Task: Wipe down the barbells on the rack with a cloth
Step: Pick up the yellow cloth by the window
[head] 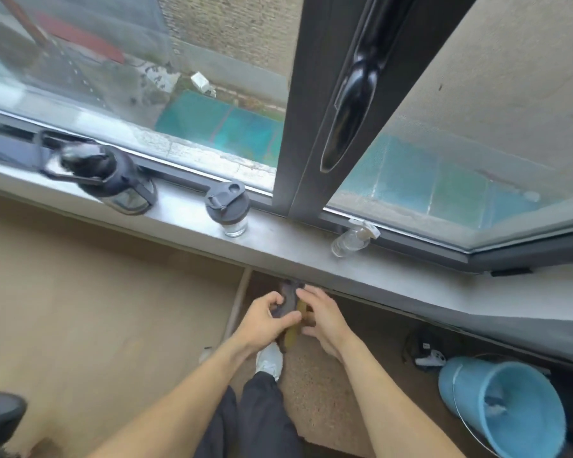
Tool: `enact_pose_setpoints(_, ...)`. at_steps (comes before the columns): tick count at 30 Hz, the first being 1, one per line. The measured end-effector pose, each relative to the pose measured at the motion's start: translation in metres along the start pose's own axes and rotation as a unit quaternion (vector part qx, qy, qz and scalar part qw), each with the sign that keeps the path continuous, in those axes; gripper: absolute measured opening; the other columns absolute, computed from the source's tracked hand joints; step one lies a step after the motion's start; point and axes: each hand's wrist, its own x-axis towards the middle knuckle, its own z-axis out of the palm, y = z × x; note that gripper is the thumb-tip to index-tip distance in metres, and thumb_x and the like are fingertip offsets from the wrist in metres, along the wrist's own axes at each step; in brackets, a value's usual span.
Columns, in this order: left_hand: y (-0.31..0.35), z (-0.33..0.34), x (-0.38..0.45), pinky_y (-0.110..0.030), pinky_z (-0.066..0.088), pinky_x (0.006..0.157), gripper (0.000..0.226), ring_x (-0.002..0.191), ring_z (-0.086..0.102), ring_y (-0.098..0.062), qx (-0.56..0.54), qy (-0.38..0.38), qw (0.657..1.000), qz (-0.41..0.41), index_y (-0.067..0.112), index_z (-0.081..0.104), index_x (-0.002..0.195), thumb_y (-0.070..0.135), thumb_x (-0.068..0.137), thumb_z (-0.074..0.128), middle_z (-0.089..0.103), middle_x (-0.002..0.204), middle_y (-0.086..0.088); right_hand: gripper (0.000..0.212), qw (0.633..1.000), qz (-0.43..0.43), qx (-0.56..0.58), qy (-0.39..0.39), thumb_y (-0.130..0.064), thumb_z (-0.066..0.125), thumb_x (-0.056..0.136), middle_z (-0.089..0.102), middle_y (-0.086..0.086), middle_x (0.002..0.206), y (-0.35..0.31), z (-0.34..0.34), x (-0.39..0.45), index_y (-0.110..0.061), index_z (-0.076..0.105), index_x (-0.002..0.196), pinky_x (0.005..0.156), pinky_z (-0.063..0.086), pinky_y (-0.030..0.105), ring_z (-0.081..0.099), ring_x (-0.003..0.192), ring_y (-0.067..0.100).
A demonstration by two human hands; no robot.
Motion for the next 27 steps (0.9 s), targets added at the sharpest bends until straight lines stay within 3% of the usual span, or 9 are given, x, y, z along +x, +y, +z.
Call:
enact_pose_setpoints(2, 0.013, -0.008, -0.039, -0.028, 0.053, 0.071, 0.040, 0.077, 0.062, -0.012, -0.088, 0.019, 0.994, -0.061, 0.004, 0.054, 0.099, 0.016, 0.075, 0.084, 0.064, 0.086, -0.002, 0.016, 0.997, -0.030, -0.064, -0.033, -0.027, 0.066, 0.092, 0.073, 0.005, 0.101, -0.006, 0.019, -0.026, -0.019, 0.072, 0.105, 0.074, 0.052, 0.033, 0.066, 0.090, 0.018)
enact_pose_setpoints(5, 0.021, -0.031, -0.090, -0.046, 0.053, 0.095, 0.071, 0.103, 0.068, -0.025, -0.187, 0.023, 0.977, -0.094, 0.005, 0.054, 0.123, 0.034, 0.067, 0.088, 0.069, 0.113, -0.014, 0.010, 0.979, -0.082, -0.160, -0.091, -0.018, 0.067, 0.092, 0.072, 0.003, 0.092, -0.014, 0.049, -0.067, -0.018, 0.074, 0.099, 0.074, 0.052, 0.030, 0.064, 0.085, 0.016)
enact_pose_setpoints(7, 0.020, -0.049, -0.122, -0.044, 0.051, 0.097, 0.059, 0.104, 0.066, -0.029, -0.206, 0.032, 0.974, -0.086, 0.004, 0.063, 0.122, 0.044, 0.081, 0.077, 0.069, 0.116, -0.018, 0.012, 0.971, -0.080, -0.176, -0.140, -0.012, 0.063, 0.095, 0.068, 0.002, 0.088, -0.016, 0.073, -0.095, -0.016, 0.071, 0.103, 0.067, 0.052, 0.025, 0.063, 0.080, 0.014)
enact_pose_setpoints(9, 0.017, -0.069, -0.155, -0.041, 0.052, 0.091, 0.041, 0.098, 0.065, -0.029, -0.234, 0.088, 0.964, -0.092, -0.001, 0.067, 0.117, 0.033, 0.093, 0.067, 0.070, 0.112, -0.021, 0.016, 0.966, -0.067, -0.170, -0.182, -0.009, 0.058, 0.098, 0.067, 0.002, 0.089, -0.015, 0.101, -0.125, -0.011, 0.066, 0.111, 0.062, 0.053, 0.023, 0.065, 0.077, 0.011)
enact_pose_setpoints(13, 0.006, -0.110, -0.235, -0.032, 0.052, 0.073, 0.019, 0.081, 0.064, -0.023, -0.220, 0.162, 0.960, -0.068, -0.001, 0.072, 0.098, 0.013, 0.097, 0.060, 0.072, 0.091, -0.017, 0.024, 0.948, -0.100, -0.213, -0.214, -0.007, 0.054, 0.100, 0.069, 0.008, 0.102, 0.005, 0.164, -0.175, -0.016, 0.066, 0.118, 0.076, 0.059, 0.036, 0.068, 0.096, 0.019)
enact_pose_setpoints(17, -0.037, -0.158, -0.323, -0.030, 0.047, 0.064, 0.022, 0.070, 0.060, -0.022, -0.241, 0.276, 0.929, -0.050, 0.002, 0.068, 0.087, 0.010, 0.100, 0.052, 0.067, 0.078, -0.012, 0.026, 0.940, -0.140, -0.245, -0.191, -0.003, 0.049, 0.100, 0.070, 0.007, 0.104, 0.043, 0.246, -0.225, -0.014, 0.069, 0.114, 0.067, 0.060, 0.037, 0.068, 0.089, 0.014)
enact_pose_setpoints(21, -0.098, -0.218, -0.429, -0.030, 0.051, 0.066, 0.032, 0.068, 0.064, -0.018, -0.287, 0.415, 0.862, -0.045, 0.008, 0.063, 0.078, 0.010, 0.102, 0.042, 0.067, 0.078, -0.010, 0.017, 0.959, -0.060, -0.197, -0.194, -0.016, 0.044, 0.104, 0.069, 0.021, 0.107, 0.096, 0.336, -0.265, -0.009, 0.057, 0.095, 0.077, 0.058, 0.057, 0.069, 0.087, 0.030)
enact_pose_setpoints(24, -0.142, -0.263, -0.504, -0.036, 0.055, 0.076, 0.035, 0.079, 0.068, -0.024, -0.318, 0.451, 0.834, -0.029, 0.008, 0.066, 0.080, 0.022, 0.104, 0.044, 0.072, 0.081, -0.007, 0.025, 0.956, 0.040, -0.175, -0.233, -0.029, 0.051, 0.099, 0.065, 0.025, 0.103, 0.135, 0.409, -0.297, -0.010, 0.056, 0.082, 0.084, 0.052, 0.065, 0.066, 0.091, 0.037)
enact_pose_setpoints(27, -0.174, -0.302, -0.572, -0.027, 0.057, 0.068, 0.018, 0.078, 0.070, -0.021, -0.292, 0.448, 0.844, 0.029, 0.004, 0.066, 0.090, 0.021, 0.095, 0.063, 0.073, 0.083, -0.006, 0.022, 0.907, 0.015, -0.253, -0.336, -0.034, 0.078, 0.079, 0.068, 0.017, 0.097, 0.171, 0.477, -0.330, -0.012, 0.073, 0.082, 0.091, 0.053, 0.057, 0.064, 0.091, 0.033)
